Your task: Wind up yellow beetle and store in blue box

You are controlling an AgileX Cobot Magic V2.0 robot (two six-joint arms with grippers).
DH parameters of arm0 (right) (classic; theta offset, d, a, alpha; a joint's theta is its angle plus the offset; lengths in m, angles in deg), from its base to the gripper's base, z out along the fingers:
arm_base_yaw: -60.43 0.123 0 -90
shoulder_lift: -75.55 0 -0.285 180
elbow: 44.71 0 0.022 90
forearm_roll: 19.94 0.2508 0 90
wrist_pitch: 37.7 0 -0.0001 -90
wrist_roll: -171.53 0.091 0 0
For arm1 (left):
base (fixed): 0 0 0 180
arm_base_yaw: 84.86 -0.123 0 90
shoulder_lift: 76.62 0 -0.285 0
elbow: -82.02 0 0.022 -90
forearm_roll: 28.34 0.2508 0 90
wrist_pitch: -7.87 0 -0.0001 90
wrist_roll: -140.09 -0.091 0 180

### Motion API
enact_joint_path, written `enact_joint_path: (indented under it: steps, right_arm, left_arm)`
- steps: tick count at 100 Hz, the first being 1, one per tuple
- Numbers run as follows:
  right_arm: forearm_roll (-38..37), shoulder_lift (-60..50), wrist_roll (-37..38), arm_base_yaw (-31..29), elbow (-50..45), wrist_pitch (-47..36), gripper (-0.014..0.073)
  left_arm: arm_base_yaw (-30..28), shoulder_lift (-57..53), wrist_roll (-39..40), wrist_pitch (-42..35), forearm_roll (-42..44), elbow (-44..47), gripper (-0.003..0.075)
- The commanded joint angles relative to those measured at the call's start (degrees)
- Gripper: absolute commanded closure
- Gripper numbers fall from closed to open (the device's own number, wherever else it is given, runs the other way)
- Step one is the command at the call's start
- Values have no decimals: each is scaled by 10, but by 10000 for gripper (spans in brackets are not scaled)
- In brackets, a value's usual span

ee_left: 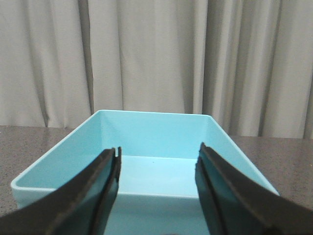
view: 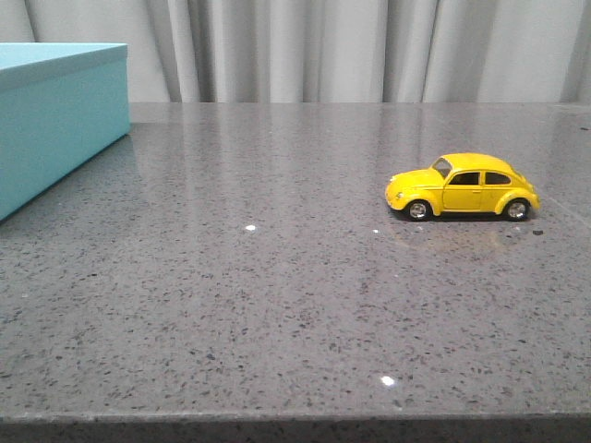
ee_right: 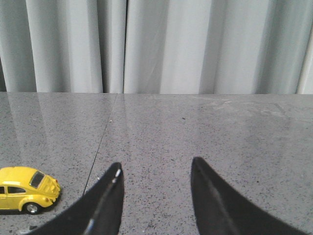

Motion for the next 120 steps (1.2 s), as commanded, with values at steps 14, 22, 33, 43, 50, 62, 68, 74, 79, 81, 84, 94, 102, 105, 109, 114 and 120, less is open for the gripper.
enact_joint_path:
  steps: [14, 22, 33, 43, 50, 62, 68, 74, 79, 81, 84, 94, 102, 105, 109, 114, 120]
  right_arm:
    - [1, 78, -3, -3, 116, 58, 245]
    - [1, 113, -3, -3, 151, 83, 245]
    - [1, 166, -3, -3, 202, 115, 245]
    - [1, 207, -3, -3, 239, 130, 245]
    - [1, 225, -3, -3, 250, 121, 245]
    - [1, 239, -3, -3, 249, 106, 245]
    - [1, 244, -3, -3, 249, 109, 245]
    - [1, 250, -3, -3, 252, 113, 245]
    - [3, 261, -3, -3, 258, 121, 245]
    - [5, 267, -3, -3, 262, 126, 245]
    - [9, 277, -3, -3, 269, 135, 245]
    - [28, 324, -3, -2, 302, 175, 245]
    - [46, 370, -3, 1, 336, 211, 245]
    - [51, 387, -3, 6, 348, 223, 244]
    - [57, 412, -3, 12, 367, 242, 243]
    - [57, 440, -3, 24, 388, 261, 243]
    - [57, 472, -3, 41, 411, 275, 243]
  left_arm:
    - [4, 78, 3, -13, 0, -87, 377]
    - [4, 104, 3, -8, 0, -113, 396]
    - [4, 145, 3, 18, 0, -151, 407]
    - [4, 185, 3, 66, 0, -198, 407]
    - [4, 211, 3, 98, 0, -228, 407]
    - [4, 239, 3, 96, 0, -250, 407]
    - [4, 245, 3, 71, 0, -250, 407]
    - [4, 250, 3, 60, -8, -250, 407]
    - [4, 252, 3, 54, -11, -250, 407]
    - [4, 254, 3, 53, -11, -250, 407]
    - [4, 254, 3, 50, -11, -250, 407]
    - [4, 254, 3, 46, -11, -250, 407]
    - [4, 254, 3, 48, -11, -250, 407]
    - [4, 254, 3, 48, -11, -250, 407]
    - [4, 254, 3, 48, -11, -250, 407]
    - [4, 254, 3, 48, -11, -250, 407]
    - [4, 254, 3, 48, -11, -250, 407]
